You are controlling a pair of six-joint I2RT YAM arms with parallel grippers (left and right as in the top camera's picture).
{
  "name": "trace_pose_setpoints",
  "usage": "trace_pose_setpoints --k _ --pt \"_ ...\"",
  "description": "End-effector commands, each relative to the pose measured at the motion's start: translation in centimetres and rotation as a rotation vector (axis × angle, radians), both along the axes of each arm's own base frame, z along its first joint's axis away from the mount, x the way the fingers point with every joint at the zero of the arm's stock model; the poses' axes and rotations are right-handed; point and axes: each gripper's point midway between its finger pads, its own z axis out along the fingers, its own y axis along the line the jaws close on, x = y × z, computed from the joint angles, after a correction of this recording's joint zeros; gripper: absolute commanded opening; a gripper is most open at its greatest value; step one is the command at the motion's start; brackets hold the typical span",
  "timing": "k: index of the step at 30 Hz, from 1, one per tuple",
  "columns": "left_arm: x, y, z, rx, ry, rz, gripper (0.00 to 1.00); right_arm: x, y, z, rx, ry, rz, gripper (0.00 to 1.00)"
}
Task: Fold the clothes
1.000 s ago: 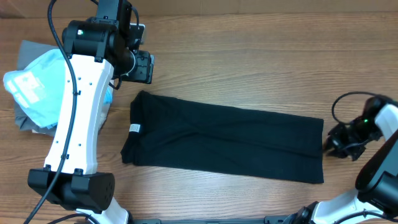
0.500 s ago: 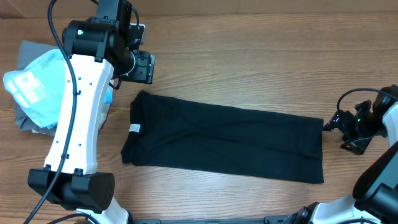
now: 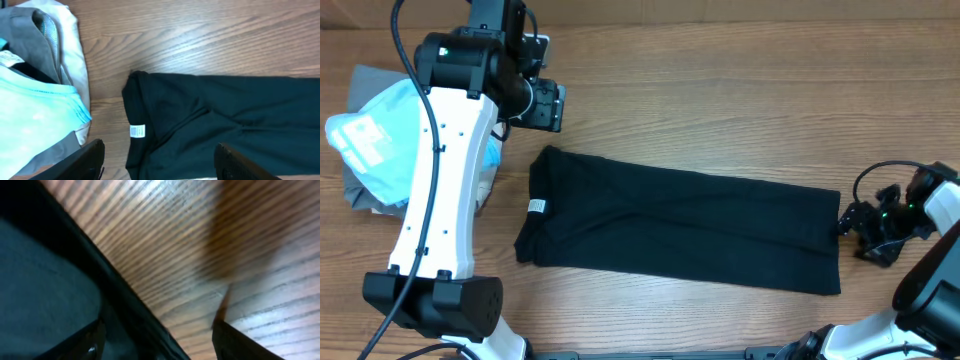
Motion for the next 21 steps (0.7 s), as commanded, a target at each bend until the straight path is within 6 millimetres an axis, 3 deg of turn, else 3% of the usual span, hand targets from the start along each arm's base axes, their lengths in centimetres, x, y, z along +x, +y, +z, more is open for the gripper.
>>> trace_pose_setpoints --k 1,7,10,15,21 --pt "0.3 0.5 0.0 0.004 -0.006 -0.009 0.73 -0.5 1.2 -0.8 0.057 0.006 -0.007 0.73" --pt "0.6 0.6 0.1 -0.001 -0.017 -0.005 0.73 0.3 2.5 -0.8 0.129 -0.045 -0.039 0.71" --pt "0.6 0.5 0.1 -0.001 -0.02 -0.006 0.74 0.1 3.1 -1.2 0.148 -0.048 -0.038 0.52" --pt "0.6 0.6 0.1 -0.001 -0.02 -0.005 0.74 -1.0 2.7 -1.6 0.111 0.001 -0.03 0.35" --pt "0.6 0.6 0.1 -0.001 -0.017 -0.006 0.74 0.1 2.8 -1.0 0.133 -0.043 -0.04 0.18"
